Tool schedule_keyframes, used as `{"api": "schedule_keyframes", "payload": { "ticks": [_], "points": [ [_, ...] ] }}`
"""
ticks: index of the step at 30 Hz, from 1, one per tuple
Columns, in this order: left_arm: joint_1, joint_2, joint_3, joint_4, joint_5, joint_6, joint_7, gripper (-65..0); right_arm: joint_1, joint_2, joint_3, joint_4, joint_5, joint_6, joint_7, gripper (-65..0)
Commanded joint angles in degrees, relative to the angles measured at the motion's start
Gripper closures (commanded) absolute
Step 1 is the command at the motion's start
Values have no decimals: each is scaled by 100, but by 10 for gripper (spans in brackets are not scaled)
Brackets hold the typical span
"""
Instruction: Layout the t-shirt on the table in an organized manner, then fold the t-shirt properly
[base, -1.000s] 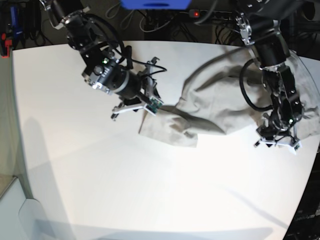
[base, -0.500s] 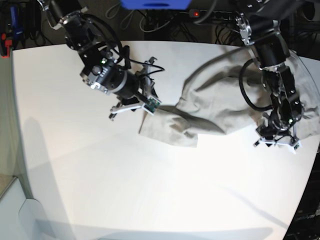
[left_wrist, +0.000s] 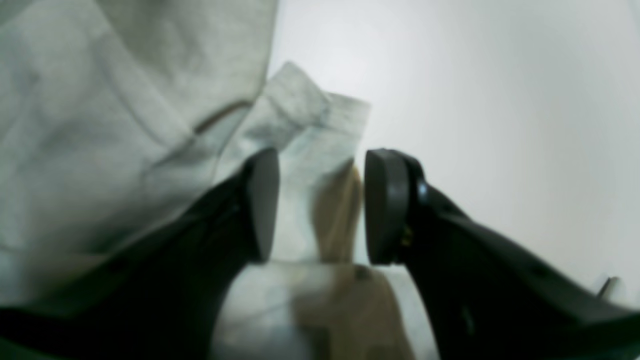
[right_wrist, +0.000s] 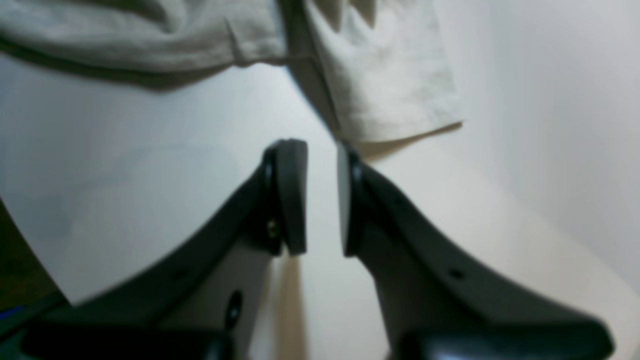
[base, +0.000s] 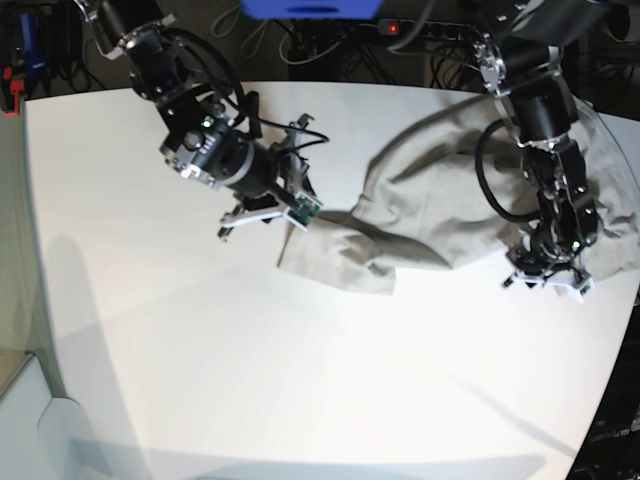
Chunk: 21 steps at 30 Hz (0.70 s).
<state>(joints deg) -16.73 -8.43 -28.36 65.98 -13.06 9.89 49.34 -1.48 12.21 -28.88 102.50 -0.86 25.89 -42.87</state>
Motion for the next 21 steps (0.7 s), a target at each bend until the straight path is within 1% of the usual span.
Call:
{"api": "schedule_keyframes", "payload": {
  "ticks": [1,5,10,12,15,20,21],
  "points": [
    [-160,-76,10,97,-8,18,-77,-276,73,-3,18,128,47,44,125,-94],
    [-160,-85,10,-61,18,18,-51,-274,73,-3,18,128,47,44,125,-94],
    [-213,-23,1,-457,616,18,-77,-275,73,-3,18,128,47,44,125,-94],
    [-265,-23,1,-501,748,18,-77,-275,64,-3,18,128,47,44,125,-94],
    [-265,-23,1,-501,774,18,-77,-274,64,-3,18,128,47,44,98,-94],
    [-265,-15,1,-510,783,18,-59,-268,99,-12,18,128,47,44,-236,-94],
    [-265,-15,1,-510,783,18,-59,-254,108,-12,18,137,47,44,-271,-94]
  ]
}}
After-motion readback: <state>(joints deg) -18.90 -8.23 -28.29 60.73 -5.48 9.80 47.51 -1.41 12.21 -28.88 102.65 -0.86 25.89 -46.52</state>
